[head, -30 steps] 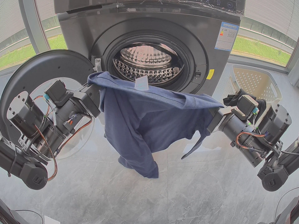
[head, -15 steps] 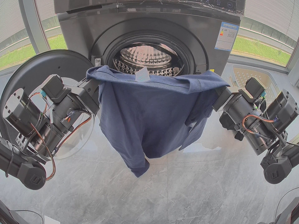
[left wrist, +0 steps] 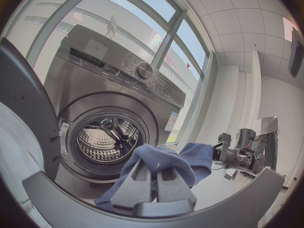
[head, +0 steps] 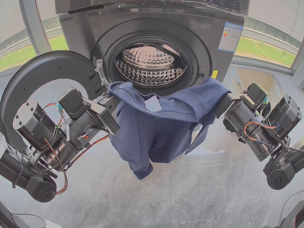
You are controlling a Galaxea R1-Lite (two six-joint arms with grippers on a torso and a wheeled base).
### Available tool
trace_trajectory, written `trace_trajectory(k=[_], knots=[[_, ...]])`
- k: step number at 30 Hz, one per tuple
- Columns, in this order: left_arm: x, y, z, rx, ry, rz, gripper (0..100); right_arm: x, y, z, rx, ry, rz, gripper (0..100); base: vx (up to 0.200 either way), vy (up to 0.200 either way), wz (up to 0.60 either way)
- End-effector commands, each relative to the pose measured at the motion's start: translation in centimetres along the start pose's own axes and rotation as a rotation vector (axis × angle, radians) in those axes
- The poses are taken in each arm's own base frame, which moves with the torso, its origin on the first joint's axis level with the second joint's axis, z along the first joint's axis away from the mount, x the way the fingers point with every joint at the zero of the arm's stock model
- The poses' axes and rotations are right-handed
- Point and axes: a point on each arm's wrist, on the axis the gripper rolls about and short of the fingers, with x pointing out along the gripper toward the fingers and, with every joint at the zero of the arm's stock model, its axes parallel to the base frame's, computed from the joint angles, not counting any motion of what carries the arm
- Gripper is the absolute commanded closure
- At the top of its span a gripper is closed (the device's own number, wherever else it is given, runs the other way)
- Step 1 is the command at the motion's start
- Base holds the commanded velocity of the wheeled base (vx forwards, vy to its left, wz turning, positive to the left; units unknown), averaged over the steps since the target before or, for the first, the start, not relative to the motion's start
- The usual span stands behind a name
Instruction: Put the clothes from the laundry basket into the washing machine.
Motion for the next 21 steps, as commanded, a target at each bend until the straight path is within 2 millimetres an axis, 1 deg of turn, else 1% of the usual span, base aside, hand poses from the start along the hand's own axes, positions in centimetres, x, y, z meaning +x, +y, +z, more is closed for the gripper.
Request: trace_trajectory(k=[1, 2, 4, 6, 7, 8, 9, 11, 13, 14, 15, 21], knots=[[1.0, -0.3, -0.9, -0.007, 0.014, -0.02, 100, -0.4, 0.0, -2.1, -0.004, 0.076, -0.003, 100, 0.0, 0.0, 0.0], [1.3, -0.2, -1.0, -0.007, 0.013, -0.022, 100, -0.6, -0.1, -3.3, -0.008, 0.122, -0.004, 100, 0.0, 0.0, 0.0], [1.6, -0.2, -1.2, -0.007, 0.009, -0.034, 100, -1.1, -0.4, -4.7, -0.016, 0.177, -0.015, 100, 0.0, 0.0, 0.0], [1.7, -0.1, -1.1, -0.006, 0.003, -0.036, 100, -1.4, -0.6, -5.4, -0.02, 0.201, -0.017, 100, 0.0, 0.0, 0.0], [1.7, -0.1, -1.0, -0.008, 0.0, -0.038, 100, -1.5, -0.6, -5.9, -0.022, 0.214, -0.018, 0, 0.0, 0.0, 0.0], [1.8, -0.2, -0.9, -0.008, -0.006, -0.041, 100, -1.6, -0.6, -6.4, -0.026, 0.238, -0.02, 0, 0.0, 0.0, 0.0], [1.8, -0.2, -0.9, -0.008, -0.006, -0.041, 100, -1.6, -0.6, -6.5, -0.027, 0.243, -0.019, 0, 0.0, 0.0, 0.0], [1.9, -0.2, -0.8, -0.008, -0.012, -0.042, 100, -2.8, -0.3, -8.2, -0.039, 0.325, -0.008, 0, 0.0, 0.0, 0.0], [2.0, -0.2, -0.7, -0.007, -0.018, -0.043, 100, -3.3, -0.1, -9.4, -0.042, 0.372, 0.0, 0, 0.0, 0.0, 0.0], [2.0, -0.2, -0.7, -0.007, -0.018, -0.043, 100, -3.3, -0.1, -9.4, -0.042, 0.372, 0.0, 0, 0.0, 0.0, 0.0], [2.2, -0.3, -0.5, -0.006, -0.025, -0.043, 100, -3.9, 0.1, -10.7, -0.047, 0.426, 0.013, 0, 0.0, 0.0, 0.0], [2.2, -0.3, 0.0, -0.005, -0.044, -0.041, 100, -4.0, 0.2, -14.1, -0.059, 0.522, 0.024, 0, 0.0, 0.0, 0.0]])
